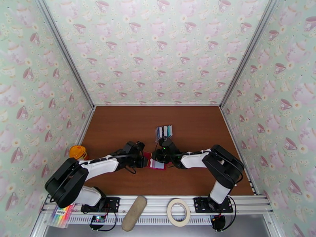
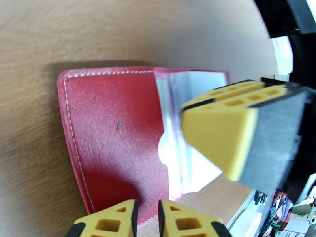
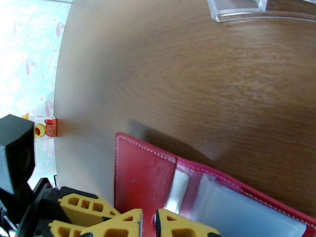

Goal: Put the credit cards into the card holder

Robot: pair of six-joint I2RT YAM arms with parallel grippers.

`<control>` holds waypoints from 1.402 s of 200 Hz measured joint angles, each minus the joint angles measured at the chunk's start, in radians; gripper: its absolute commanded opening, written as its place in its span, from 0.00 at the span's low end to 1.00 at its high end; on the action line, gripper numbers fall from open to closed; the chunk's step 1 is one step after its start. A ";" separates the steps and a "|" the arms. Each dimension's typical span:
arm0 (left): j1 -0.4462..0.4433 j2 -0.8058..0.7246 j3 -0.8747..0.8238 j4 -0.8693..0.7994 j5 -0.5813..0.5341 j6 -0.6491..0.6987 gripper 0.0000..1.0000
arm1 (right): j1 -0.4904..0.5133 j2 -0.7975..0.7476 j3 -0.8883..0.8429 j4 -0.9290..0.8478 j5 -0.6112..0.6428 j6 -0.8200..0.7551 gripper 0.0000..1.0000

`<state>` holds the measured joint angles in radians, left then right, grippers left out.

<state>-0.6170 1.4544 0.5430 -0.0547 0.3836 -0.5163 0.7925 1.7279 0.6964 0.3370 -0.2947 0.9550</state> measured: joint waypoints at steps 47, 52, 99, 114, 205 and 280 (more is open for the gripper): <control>0.000 0.034 -0.005 0.041 -0.002 -0.006 0.22 | -0.008 -0.031 -0.004 -0.071 0.032 -0.032 0.20; 0.000 0.038 -0.005 0.053 0.000 -0.008 0.22 | -0.008 -0.039 -0.004 -0.086 0.040 -0.039 0.20; 0.000 0.066 -0.005 0.116 0.010 -0.026 0.25 | -0.008 -0.137 0.013 -0.275 0.146 -0.118 0.22; 0.000 0.075 -0.002 0.130 0.014 -0.027 0.26 | -0.008 -0.151 0.032 -0.333 0.187 -0.143 0.21; 0.007 0.130 0.048 0.146 0.035 -0.018 0.29 | -0.014 -0.143 0.156 -0.553 0.344 -0.239 0.21; 0.014 0.136 0.060 0.127 0.056 0.010 0.31 | -0.053 -0.058 0.218 -0.599 0.352 -0.277 0.21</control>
<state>-0.6029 1.5902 0.6025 0.0727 0.4397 -0.5060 0.7399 1.6699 0.9146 -0.2615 0.0570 0.6777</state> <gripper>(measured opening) 0.302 0.214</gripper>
